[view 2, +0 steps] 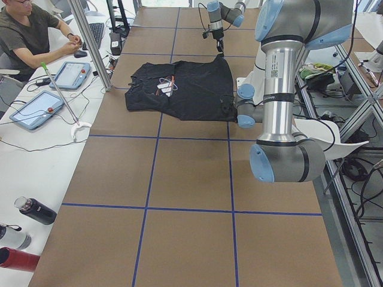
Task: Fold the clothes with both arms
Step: 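Grasp both hem corners with the left and right grippers, then lift the hem with both grippers and pull it toward the robot, then carry the held hem with both grippers over the shirt toward the collar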
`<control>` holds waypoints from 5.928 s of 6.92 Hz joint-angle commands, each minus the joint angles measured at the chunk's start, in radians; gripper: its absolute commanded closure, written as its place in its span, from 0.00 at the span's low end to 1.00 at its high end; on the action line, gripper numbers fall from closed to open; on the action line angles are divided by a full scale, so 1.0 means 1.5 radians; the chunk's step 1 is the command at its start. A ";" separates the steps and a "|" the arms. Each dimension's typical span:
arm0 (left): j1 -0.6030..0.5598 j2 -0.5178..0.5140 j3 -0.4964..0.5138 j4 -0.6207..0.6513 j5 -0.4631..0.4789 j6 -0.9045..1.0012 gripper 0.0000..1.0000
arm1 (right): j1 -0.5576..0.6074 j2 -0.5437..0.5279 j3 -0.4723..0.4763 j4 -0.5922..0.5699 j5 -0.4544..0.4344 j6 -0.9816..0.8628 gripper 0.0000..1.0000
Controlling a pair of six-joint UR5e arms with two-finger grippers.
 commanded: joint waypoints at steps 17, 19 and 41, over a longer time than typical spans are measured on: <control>-0.010 0.086 -0.261 0.047 -0.158 0.003 1.00 | 0.086 -0.148 0.064 0.135 0.311 0.001 1.00; -0.006 0.088 -0.315 0.048 -0.328 0.001 1.00 | 0.095 -0.178 0.067 0.220 0.390 0.101 1.00; -0.485 -0.232 0.176 0.074 -0.378 0.136 1.00 | 0.292 0.249 -0.480 0.434 0.112 0.181 1.00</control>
